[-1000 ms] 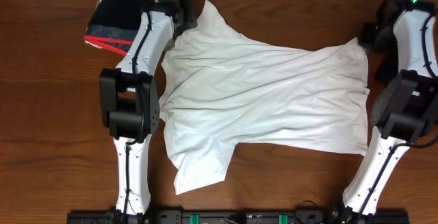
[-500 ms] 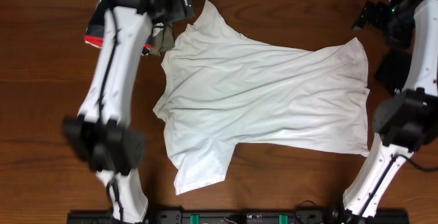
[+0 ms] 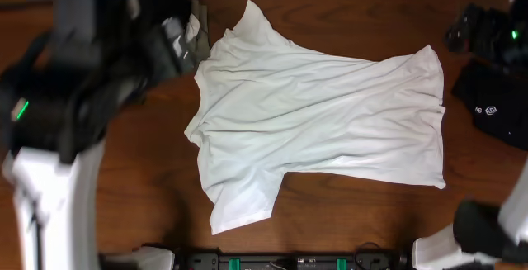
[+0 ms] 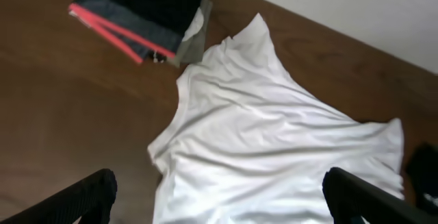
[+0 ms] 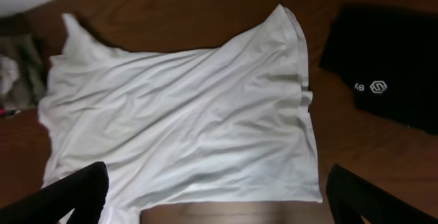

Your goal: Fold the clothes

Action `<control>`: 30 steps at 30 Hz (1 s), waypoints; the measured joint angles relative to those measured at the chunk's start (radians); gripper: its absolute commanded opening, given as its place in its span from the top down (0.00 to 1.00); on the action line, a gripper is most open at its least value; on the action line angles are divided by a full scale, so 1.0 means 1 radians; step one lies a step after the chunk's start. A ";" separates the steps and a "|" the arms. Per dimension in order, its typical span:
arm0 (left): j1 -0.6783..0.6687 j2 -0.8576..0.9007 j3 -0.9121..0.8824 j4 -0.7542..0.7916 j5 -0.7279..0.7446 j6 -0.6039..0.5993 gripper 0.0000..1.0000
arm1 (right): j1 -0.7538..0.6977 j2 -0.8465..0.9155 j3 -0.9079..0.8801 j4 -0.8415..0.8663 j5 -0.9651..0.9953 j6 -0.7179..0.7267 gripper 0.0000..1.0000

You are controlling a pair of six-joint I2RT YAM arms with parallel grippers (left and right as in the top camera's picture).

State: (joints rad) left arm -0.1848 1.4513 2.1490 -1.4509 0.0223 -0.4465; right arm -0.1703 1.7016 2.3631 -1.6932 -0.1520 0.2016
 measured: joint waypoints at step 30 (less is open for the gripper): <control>0.000 -0.660 -1.294 0.091 0.193 -0.395 0.01 | 0.054 -0.697 -1.184 0.206 -0.023 0.352 0.01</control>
State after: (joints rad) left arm -0.1848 0.7910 0.8547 -1.3602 0.2150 -0.8413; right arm -0.1165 1.0050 1.1790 -1.4872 -0.1745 0.5533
